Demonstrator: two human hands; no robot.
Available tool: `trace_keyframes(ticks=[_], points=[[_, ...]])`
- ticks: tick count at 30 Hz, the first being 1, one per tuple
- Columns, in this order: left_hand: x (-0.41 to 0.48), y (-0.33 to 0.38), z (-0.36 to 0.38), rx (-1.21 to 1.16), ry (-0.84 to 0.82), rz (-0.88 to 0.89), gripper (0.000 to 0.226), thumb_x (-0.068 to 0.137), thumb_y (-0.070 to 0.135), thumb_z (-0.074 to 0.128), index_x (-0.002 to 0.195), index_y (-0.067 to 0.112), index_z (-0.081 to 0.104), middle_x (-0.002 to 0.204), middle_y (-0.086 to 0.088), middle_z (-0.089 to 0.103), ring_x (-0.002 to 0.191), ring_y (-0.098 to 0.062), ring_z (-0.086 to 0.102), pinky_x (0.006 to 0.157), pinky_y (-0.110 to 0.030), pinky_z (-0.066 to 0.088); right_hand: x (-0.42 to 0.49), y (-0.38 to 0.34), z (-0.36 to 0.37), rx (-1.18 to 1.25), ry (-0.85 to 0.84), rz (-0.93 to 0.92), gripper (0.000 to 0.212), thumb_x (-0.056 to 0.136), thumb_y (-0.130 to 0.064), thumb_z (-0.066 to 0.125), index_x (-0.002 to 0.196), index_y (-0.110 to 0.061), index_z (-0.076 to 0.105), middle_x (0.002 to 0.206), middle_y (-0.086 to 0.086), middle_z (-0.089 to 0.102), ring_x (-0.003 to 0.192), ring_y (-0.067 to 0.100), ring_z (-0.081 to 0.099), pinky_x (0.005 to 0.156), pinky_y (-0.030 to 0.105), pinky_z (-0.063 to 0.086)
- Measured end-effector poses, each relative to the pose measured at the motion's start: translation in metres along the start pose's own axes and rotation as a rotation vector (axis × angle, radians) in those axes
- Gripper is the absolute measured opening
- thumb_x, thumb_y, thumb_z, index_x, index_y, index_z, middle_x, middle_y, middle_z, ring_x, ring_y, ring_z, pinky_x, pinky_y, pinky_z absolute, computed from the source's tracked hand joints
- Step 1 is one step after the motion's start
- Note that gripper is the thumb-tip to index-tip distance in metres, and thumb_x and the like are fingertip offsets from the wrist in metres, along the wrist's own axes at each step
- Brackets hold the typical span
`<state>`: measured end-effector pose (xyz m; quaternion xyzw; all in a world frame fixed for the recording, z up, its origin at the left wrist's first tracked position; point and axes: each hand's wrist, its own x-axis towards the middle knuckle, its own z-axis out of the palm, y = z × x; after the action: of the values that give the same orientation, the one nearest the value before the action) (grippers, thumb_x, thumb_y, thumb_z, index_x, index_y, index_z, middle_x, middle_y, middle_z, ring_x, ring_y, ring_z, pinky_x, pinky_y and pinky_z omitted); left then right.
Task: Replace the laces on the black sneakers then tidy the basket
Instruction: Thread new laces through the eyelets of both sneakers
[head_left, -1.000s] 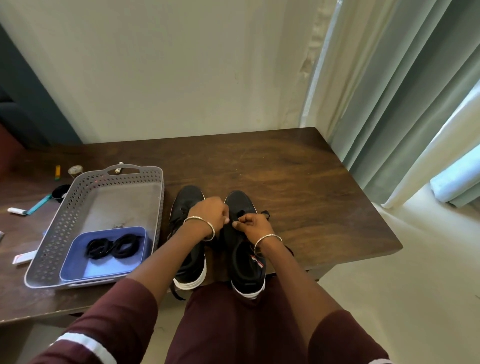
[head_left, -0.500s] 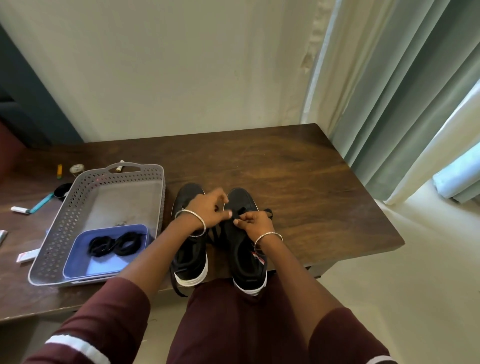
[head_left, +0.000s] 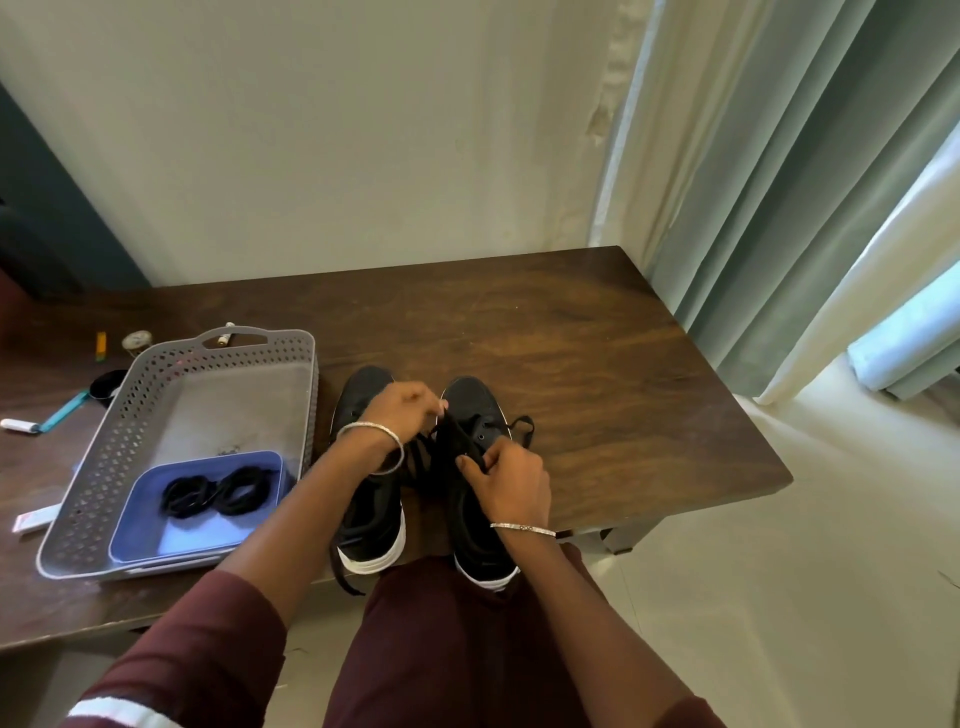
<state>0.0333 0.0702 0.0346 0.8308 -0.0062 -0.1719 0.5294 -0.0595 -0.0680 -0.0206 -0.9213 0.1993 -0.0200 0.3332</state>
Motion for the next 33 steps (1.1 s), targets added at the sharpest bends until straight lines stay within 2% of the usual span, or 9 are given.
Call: trace_keyframes(ticks=[4, 6, 8, 11, 16, 23, 27, 30, 33], points=[[-0.016, 0.038, -0.029, -0.756, 0.059, -0.055, 0.026, 0.098, 0.007, 0.041, 0.073, 0.011, 0.05, 0.062, -0.003, 0.059, 0.054, -0.016, 0.058, 0.068, -0.03, 0.056, 0.001, 0.003, 0.001, 0.004, -0.03, -0.016, 0.038, 0.086, -0.051, 0.068, 0.076, -0.017, 0.055, 0.074, 0.0, 0.062, 0.075, 0.022, 0.062, 0.062, 0.029, 0.041], [-0.016, 0.04, -0.038, -0.756, 0.057, -0.059, 0.024, 0.096, 0.012, 0.041, 0.073, 0.015, 0.043, 0.053, 0.002, 0.039, 0.042, -0.012, 0.035, 0.049, -0.03, 0.048, -0.001, 0.003, 0.001, -0.007, -0.021, -0.027, 0.038, 0.088, -0.05, 0.067, 0.076, -0.016, 0.053, 0.074, 0.0, 0.062, 0.074, 0.022, 0.061, 0.063, 0.029, 0.041], [-0.013, 0.028, -0.033, -0.274, 0.078, -0.037, 0.023, 0.096, 0.017, 0.049, 0.072, 0.017, 0.048, 0.057, 0.004, 0.042, 0.044, -0.01, 0.035, 0.044, -0.023, 0.033, -0.003, 0.002, 0.0, -0.01, -0.014, -0.029, 0.037, 0.089, -0.049, 0.066, 0.077, -0.016, 0.053, 0.074, 0.0, 0.061, 0.071, 0.02, 0.057, 0.062, 0.029, 0.038], [-0.006, -0.001, -0.015, 0.56, -0.032, 0.125, 0.009, 0.09, 0.032, 0.068, 0.089, 0.024, 0.065, 0.09, 0.004, 0.068, 0.079, -0.014, 0.062, 0.069, -0.029, 0.048, -0.005, 0.001, -0.002, -0.016, -0.017, -0.023, 0.036, 0.09, -0.048, 0.066, 0.078, -0.017, 0.052, 0.076, 0.0, 0.06, 0.07, 0.017, 0.053, 0.062, 0.028, 0.037], [-0.008, -0.012, 0.008, 0.977, -0.027, 0.145, 0.012, 0.092, 0.039, 0.065, 0.099, 0.031, 0.071, 0.103, 0.0, 0.068, 0.1, -0.026, 0.065, 0.081, -0.037, 0.053, -0.004, 0.001, 0.0, 0.003, -0.026, 0.005, 0.036, 0.089, -0.049, 0.067, 0.077, -0.019, 0.052, 0.077, 0.001, 0.062, 0.076, 0.021, 0.06, 0.062, 0.029, 0.038], [-0.019, 0.027, -0.03, -0.192, 0.068, 0.002, 0.026, 0.09, 0.01, 0.063, 0.064, 0.016, 0.067, 0.076, 0.01, 0.071, 0.08, -0.014, 0.06, 0.066, -0.027, 0.042, -0.002, 0.002, -0.001, 0.042, -0.051, 0.034, 0.036, 0.088, -0.048, 0.068, 0.074, -0.018, 0.054, 0.073, 0.0, 0.061, 0.07, 0.019, 0.053, 0.062, 0.029, 0.037], [-0.03, 0.041, -0.05, -0.742, 0.022, 0.052, 0.031, 0.094, 0.007, 0.043, 0.064, 0.013, 0.044, 0.058, -0.002, 0.058, 0.065, -0.019, 0.063, 0.08, -0.033, 0.054, -0.003, 0.001, -0.001, 0.063, -0.049, 0.047, 0.035, 0.087, -0.047, 0.068, 0.073, -0.017, 0.055, 0.072, 0.002, 0.064, 0.071, 0.02, 0.055, 0.062, 0.029, 0.038], [-0.022, 0.031, -0.037, -0.523, 0.032, -0.151, 0.032, 0.091, 0.015, 0.045, 0.06, 0.017, 0.036, 0.05, -0.001, 0.035, 0.038, -0.012, 0.029, 0.047, -0.026, 0.041, -0.003, 0.002, -0.001, 0.067, -0.051, 0.06, 0.034, 0.086, -0.047, 0.067, 0.075, -0.017, 0.057, 0.074, 0.001, 0.064, 0.072, 0.02, 0.057, 0.062, 0.029, 0.038], [-0.01, 0.006, -0.019, 0.084, 0.072, -0.083, 0.027, 0.088, 0.021, 0.061, 0.062, 0.018, 0.053, 0.054, 0.005, 0.051, 0.051, -0.016, 0.048, 0.052, -0.029, 0.039, -0.003, 0.003, 0.0, 0.06, -0.045, 0.06, 0.034, 0.086, -0.048, 0.067, 0.077, -0.016, 0.058, 0.074, 0.001, 0.064, 0.073, 0.02, 0.057, 0.062, 0.029, 0.039]])
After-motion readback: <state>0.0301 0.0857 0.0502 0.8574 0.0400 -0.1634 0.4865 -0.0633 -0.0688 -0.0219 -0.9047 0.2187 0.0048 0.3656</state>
